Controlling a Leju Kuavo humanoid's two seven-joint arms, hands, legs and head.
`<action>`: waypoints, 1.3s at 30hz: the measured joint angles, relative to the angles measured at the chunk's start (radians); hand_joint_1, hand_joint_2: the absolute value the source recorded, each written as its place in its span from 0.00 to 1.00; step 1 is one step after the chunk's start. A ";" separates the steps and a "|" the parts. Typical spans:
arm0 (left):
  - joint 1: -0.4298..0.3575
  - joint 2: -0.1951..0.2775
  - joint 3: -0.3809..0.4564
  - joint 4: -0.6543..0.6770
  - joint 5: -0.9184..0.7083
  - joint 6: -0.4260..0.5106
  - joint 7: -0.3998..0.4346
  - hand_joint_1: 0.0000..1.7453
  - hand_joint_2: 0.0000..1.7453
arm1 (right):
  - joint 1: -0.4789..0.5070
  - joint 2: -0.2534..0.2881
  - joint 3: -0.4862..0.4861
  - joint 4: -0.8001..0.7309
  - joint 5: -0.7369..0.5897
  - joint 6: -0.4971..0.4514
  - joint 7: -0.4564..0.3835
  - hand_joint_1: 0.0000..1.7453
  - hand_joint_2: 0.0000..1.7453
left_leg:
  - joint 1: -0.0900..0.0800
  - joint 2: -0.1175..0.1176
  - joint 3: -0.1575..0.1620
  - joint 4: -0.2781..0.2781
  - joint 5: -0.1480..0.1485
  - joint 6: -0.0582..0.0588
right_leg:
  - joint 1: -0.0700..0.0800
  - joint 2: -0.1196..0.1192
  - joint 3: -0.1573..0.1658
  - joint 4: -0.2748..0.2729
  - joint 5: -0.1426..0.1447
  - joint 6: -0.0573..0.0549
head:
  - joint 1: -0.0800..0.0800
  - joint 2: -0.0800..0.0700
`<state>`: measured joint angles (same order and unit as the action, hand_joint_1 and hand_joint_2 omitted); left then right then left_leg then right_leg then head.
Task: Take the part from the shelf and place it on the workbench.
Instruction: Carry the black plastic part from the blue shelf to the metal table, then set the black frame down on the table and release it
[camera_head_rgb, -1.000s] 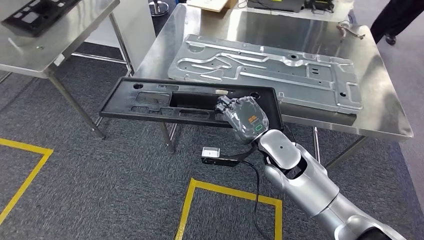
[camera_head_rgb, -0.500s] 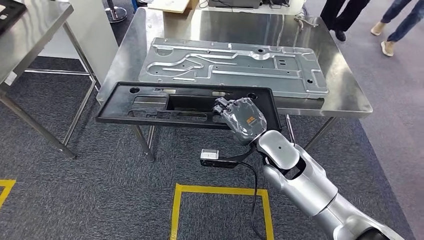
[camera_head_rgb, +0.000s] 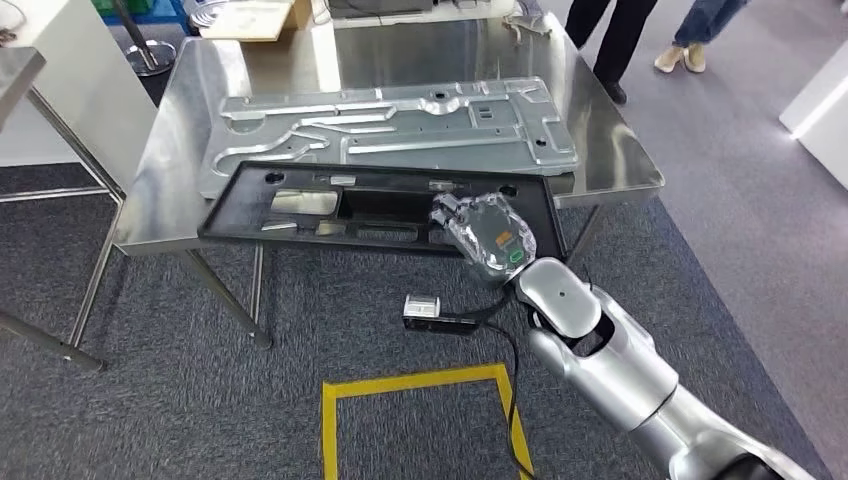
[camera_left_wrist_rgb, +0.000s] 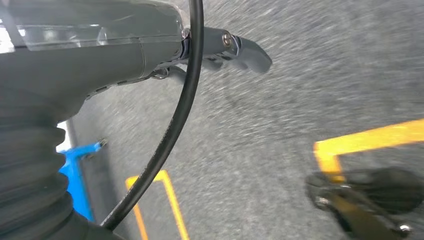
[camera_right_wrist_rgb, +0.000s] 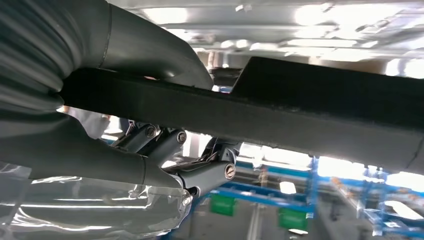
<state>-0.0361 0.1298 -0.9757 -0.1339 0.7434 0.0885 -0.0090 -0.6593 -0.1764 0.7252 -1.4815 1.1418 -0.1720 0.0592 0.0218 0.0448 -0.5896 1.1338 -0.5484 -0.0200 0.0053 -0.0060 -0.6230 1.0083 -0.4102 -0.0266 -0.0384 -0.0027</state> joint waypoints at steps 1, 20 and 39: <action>0.001 0.000 0.000 0.000 0.000 0.000 0.001 0.00 1.00 | -0.001 0.000 0.000 0.000 0.006 -0.002 0.002 0.97 1.00 | 0.000 -0.021 -0.031 0.062 -0.029 0.000 | 0.000 0.011 0.002 -0.001 -0.001 -0.003 | 0.000 0.000; 0.001 0.001 -0.005 0.000 0.025 0.000 0.009 0.00 1.00 | -0.006 -0.002 0.007 0.011 0.110 -0.060 0.007 0.97 1.00 | 0.003 -0.039 -0.006 -0.090 0.096 0.040 | -0.021 0.010 -0.135 0.270 -0.103 0.056 | 0.000 0.000; 0.000 0.001 -0.012 0.003 0.033 0.000 0.009 0.00 1.00 | -0.028 0.010 0.016 0.022 0.112 -0.058 0.007 0.97 1.00 | 0.001 -0.030 0.022 -0.120 0.091 0.004 | -0.010 0.005 -0.010 0.022 -0.016 0.031 | 0.000 0.000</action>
<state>-0.0359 0.1312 -0.9882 -0.1312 0.7759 0.0881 -0.0004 -0.6871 -0.1663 0.7412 -1.4595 1.2535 -0.2304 0.0660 0.0230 0.0143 -0.5677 1.0137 -0.4574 -0.0159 -0.0046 -0.0013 -0.6335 1.0302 -0.4260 0.0047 -0.0384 -0.0027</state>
